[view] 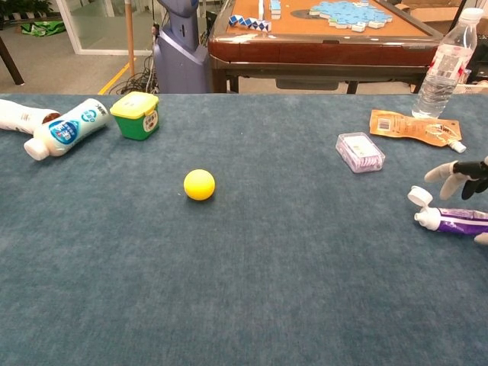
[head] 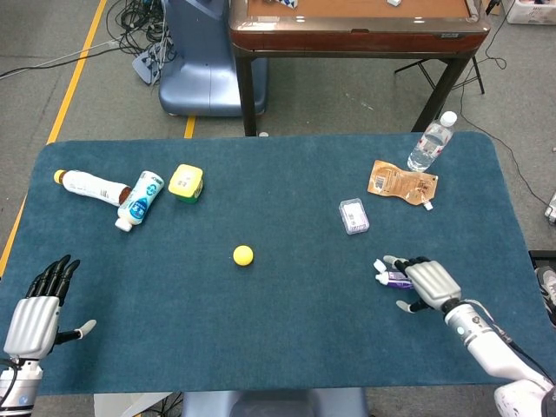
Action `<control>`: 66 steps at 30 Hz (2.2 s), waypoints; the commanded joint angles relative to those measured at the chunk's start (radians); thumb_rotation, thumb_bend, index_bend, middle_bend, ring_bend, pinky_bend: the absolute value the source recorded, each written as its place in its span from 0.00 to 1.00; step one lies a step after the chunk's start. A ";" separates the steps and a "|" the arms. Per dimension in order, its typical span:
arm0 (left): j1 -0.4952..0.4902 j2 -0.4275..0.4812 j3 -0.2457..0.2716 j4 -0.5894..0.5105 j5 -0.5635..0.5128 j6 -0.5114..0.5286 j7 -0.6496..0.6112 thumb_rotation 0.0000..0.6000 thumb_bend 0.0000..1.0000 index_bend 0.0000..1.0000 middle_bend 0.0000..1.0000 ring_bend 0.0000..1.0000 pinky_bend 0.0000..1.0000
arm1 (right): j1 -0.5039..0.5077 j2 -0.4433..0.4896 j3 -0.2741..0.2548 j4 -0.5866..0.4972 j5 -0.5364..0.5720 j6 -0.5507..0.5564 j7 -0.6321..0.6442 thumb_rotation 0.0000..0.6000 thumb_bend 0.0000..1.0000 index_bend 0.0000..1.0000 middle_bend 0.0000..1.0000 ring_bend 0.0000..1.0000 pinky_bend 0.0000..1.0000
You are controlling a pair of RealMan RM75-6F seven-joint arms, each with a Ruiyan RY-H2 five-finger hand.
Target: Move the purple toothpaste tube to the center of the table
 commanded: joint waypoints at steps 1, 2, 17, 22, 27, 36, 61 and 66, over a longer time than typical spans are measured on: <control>0.001 -0.001 0.000 0.001 -0.001 0.001 -0.002 1.00 0.04 0.00 0.00 0.00 0.08 | -0.038 -0.008 0.015 0.014 0.008 0.113 -0.103 1.00 0.30 0.09 0.31 0.25 0.20; 0.002 -0.001 0.000 0.002 -0.003 0.001 -0.003 1.00 0.04 0.00 0.00 0.00 0.08 | -0.047 -0.016 0.014 0.018 0.016 0.136 -0.139 1.00 0.30 0.14 0.33 0.25 0.20; 0.008 -0.002 0.005 0.018 -0.009 -0.001 -0.027 1.00 0.05 0.00 0.00 0.00 0.08 | -0.023 -0.111 0.034 0.088 0.186 0.088 -0.320 1.00 0.28 0.26 0.38 0.29 0.21; 0.012 -0.002 0.004 0.023 -0.010 0.004 -0.033 1.00 0.05 0.00 0.00 0.00 0.08 | 0.003 -0.146 0.037 0.113 0.219 0.057 -0.356 1.00 0.29 0.29 0.39 0.29 0.21; 0.014 0.000 0.004 0.027 -0.011 0.006 -0.039 1.00 0.05 0.00 0.00 0.00 0.08 | 0.018 -0.171 0.036 0.125 0.241 0.046 -0.383 1.00 0.29 0.33 0.41 0.31 0.21; 0.015 -0.001 0.002 0.032 -0.012 0.007 -0.044 1.00 0.05 0.00 0.00 0.00 0.08 | 0.025 -0.180 0.022 0.129 0.261 0.047 -0.414 1.00 0.35 0.41 0.44 0.33 0.22; 0.010 0.013 -0.003 0.035 0.003 0.010 -0.050 1.00 0.04 0.00 0.00 0.00 0.08 | 0.047 -0.152 0.012 0.077 0.239 0.061 -0.430 1.00 0.69 0.72 0.65 0.51 0.32; -0.017 0.040 -0.008 0.028 0.023 -0.020 -0.053 1.00 0.04 0.00 0.00 0.00 0.08 | 0.066 -0.112 0.021 0.028 0.212 0.057 -0.422 1.00 0.75 0.77 0.69 0.56 0.35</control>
